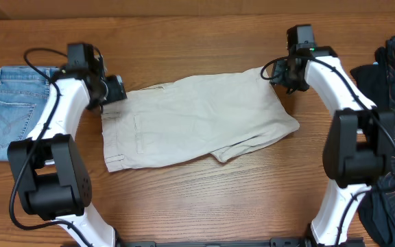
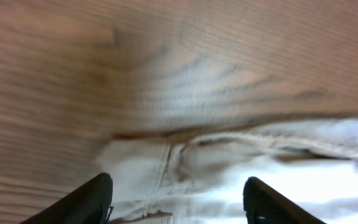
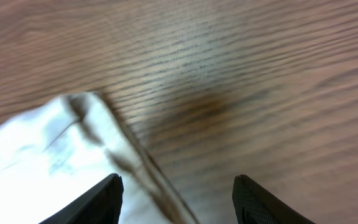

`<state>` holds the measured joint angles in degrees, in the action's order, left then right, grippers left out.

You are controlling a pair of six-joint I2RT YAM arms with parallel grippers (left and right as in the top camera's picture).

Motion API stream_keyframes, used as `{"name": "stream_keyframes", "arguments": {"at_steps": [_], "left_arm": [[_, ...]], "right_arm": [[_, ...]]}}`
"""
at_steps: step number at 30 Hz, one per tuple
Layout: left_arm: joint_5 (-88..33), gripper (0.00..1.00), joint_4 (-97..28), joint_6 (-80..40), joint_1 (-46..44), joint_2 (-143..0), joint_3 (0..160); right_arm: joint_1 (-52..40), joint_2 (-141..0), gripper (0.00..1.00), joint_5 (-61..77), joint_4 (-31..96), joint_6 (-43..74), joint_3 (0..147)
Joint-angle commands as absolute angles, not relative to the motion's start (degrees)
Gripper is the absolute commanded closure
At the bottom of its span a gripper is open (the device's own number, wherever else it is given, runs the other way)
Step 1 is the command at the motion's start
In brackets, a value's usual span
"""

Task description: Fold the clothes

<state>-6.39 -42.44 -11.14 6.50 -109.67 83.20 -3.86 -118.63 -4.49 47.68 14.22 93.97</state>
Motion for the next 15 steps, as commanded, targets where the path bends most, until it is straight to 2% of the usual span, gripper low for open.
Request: {"name": "stream_keyframes", "arguments": {"at_steps": [1, 5, 8, 15], "left_arm": [[-5.19, 0.0, -49.58, -9.04, 6.79, -106.54, 91.7], [-3.4, 0.0, -62.5, -10.81, 6.79, -105.95, 94.89], [-0.54, 0.0, -68.62, -15.9, 7.22, -106.61, 93.84], [-1.58, 0.0, -67.24, -16.56, 9.43, -106.61, 86.02]], "right_arm": [[-4.51, -109.32, 0.39, -4.99, 50.41, 12.29, 96.62], [-5.96, -106.85, 0.33, -0.56, 57.69, 9.8, 96.62], [-6.76, -106.85, 0.33, 1.41, 62.83, 8.73, 96.05], [-6.85, -106.85, 0.34, 1.48, 68.34, 8.8, 95.53]]}}
